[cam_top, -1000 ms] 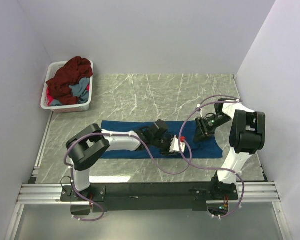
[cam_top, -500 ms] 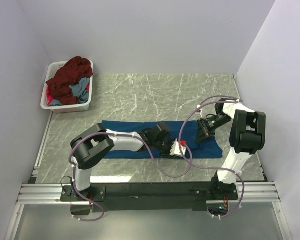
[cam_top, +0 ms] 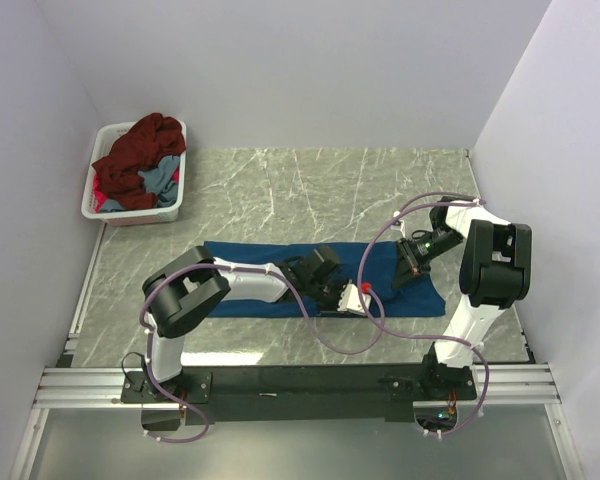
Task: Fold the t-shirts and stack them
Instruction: Fold the tshirt
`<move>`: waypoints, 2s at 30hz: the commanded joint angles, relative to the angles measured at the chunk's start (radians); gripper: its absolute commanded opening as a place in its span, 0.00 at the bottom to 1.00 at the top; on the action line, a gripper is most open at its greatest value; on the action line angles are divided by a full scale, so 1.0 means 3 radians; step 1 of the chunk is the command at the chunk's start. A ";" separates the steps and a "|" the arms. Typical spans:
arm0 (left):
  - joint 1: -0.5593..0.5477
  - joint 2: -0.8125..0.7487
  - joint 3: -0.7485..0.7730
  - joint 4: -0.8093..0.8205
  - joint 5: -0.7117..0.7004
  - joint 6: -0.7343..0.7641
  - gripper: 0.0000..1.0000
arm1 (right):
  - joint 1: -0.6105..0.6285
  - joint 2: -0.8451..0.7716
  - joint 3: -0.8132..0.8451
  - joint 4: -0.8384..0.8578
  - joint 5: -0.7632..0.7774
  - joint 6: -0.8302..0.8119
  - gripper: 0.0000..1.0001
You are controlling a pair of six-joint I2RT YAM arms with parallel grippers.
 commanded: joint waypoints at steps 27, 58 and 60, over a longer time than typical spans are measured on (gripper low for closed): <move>0.0327 -0.0216 0.0419 -0.0431 0.0286 -0.0196 0.01 | -0.0095 -0.0112 0.0243 -0.0215 -0.0211 -0.0082 0.00; 0.1150 -0.0052 0.0855 -0.0728 -0.0031 -0.1177 0.39 | -0.0049 -0.0107 0.0868 0.0558 0.0633 0.0721 0.44; 0.1232 -0.0348 0.0610 -0.0758 -0.0026 -0.1285 0.39 | -0.0034 -0.0260 0.0842 0.0497 0.0521 0.0721 0.41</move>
